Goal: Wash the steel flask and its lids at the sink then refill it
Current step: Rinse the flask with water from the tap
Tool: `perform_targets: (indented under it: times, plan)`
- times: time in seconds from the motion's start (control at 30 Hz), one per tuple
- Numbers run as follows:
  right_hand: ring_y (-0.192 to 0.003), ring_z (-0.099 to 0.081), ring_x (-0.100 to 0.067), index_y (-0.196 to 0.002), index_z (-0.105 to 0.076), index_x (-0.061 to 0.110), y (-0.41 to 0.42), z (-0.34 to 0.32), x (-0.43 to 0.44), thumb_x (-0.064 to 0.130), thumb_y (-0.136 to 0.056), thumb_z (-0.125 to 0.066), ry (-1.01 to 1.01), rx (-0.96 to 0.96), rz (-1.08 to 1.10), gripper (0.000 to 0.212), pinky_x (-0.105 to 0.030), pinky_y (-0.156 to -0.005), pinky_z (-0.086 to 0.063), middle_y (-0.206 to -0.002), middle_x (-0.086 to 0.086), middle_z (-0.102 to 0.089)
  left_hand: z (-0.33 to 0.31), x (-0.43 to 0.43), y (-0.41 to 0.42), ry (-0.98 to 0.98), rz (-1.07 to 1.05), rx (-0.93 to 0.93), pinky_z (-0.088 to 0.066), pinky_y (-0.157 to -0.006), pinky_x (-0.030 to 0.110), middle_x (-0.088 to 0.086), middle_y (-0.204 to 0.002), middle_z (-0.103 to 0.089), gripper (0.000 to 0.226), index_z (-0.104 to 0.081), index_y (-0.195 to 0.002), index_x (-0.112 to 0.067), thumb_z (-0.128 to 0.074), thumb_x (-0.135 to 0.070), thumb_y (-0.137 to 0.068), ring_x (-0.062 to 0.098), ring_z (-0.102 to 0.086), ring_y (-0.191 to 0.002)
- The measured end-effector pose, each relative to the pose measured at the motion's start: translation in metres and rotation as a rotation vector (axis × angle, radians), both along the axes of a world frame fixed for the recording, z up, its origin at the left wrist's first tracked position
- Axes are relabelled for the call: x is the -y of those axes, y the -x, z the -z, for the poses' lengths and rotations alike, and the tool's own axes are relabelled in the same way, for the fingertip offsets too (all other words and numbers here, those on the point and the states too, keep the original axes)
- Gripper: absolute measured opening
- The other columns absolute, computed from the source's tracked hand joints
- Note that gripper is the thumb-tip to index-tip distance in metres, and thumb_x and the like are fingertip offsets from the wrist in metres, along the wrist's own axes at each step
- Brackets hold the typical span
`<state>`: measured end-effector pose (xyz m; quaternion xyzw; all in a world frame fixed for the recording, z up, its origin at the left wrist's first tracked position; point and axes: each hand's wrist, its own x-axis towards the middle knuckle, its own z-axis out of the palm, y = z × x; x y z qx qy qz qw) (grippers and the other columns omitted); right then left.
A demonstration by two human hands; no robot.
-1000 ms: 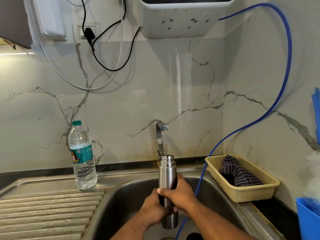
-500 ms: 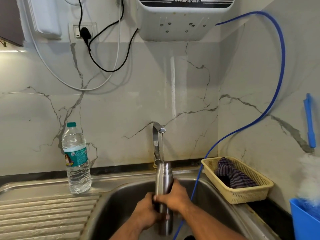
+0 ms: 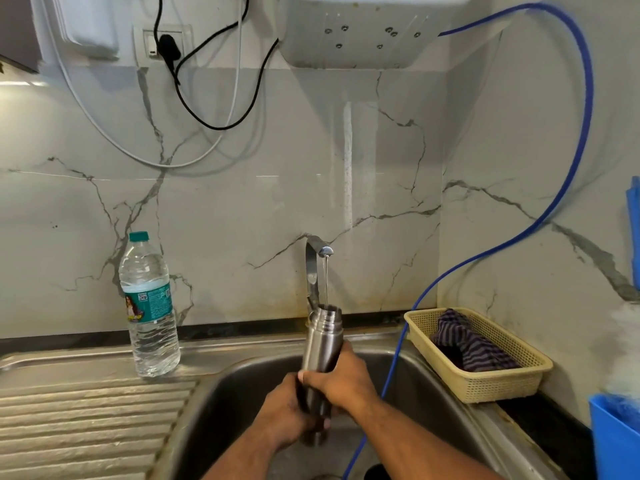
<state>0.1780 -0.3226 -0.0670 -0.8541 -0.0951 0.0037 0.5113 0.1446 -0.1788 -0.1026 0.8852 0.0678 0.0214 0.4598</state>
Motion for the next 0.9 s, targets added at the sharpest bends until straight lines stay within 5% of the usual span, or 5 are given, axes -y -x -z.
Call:
perform_targets:
  times: [0.3,0.47,0.57,0.73,0.9]
  plan:
    - [-0.095,-0.066,-0.013,-0.132,-0.053,0.027,0.0,-0.002,0.003,0.034,-0.069,-0.094,-0.02,-0.038,-0.021,0.075,-0.022,-0.061,-0.058,-0.122,0.003,-0.069,0.002,-0.004,-0.001,0.0,-0.011,-0.015,-0.057,-0.087,0.023,-0.008,-0.111,-0.067,0.077,-0.048,-0.12,-0.029,-0.097,-0.022,-0.061,0.006,-0.065,-0.1]
    - [-0.102,-0.068,-0.012,-0.128,-0.053,0.031,-0.003,-0.007,-0.001,0.04,-0.069,-0.093,-0.08,0.073,0.035,0.072,-0.033,-0.083,-0.062,-0.118,0.007,-0.069,-0.001,-0.005,0.001,-0.01,0.002,-0.009,-0.051,-0.086,0.016,-0.011,-0.114,-0.064,0.084,-0.045,-0.121,-0.032,-0.099,-0.03,-0.057,0.004,-0.061,-0.104]
    - [-0.095,-0.067,-0.013,-0.128,-0.055,0.026,0.003,-0.004,0.001,0.038,-0.069,-0.094,-0.01,-0.036,-0.027,0.071,-0.023,-0.058,-0.058,-0.119,0.003,-0.069,0.001,-0.005,0.002,-0.006,0.01,-0.036,-0.05,-0.079,0.012,-0.01,-0.112,-0.065,0.083,-0.046,-0.125,-0.029,-0.097,-0.028,-0.06,0.002,-0.061,-0.099]
    - [-0.097,-0.064,-0.01,-0.129,-0.052,0.028,0.0,-0.008,0.002,0.035,-0.071,-0.093,-0.084,0.072,0.025,0.071,-0.033,-0.089,-0.06,-0.117,0.007,-0.068,-0.001,-0.006,0.002,-0.006,0.016,-0.017,-0.045,-0.078,0.01,-0.013,-0.113,-0.062,0.084,-0.044,-0.125,-0.033,-0.097,-0.029,-0.061,0.002,-0.058,-0.104]
    - [-0.101,-0.07,-0.014,-0.125,-0.055,0.029,0.005,-0.004,0.006,0.04,-0.068,-0.094,0.039,0.031,-0.01,0.07,-0.032,-0.079,-0.063,-0.117,0.006,-0.07,0.001,-0.006,0.002,-0.005,0.023,-0.019,-0.046,-0.076,0.01,-0.01,-0.112,-0.065,0.086,-0.046,-0.131,-0.029,-0.096,-0.029,-0.062,0.002,-0.061,-0.102]
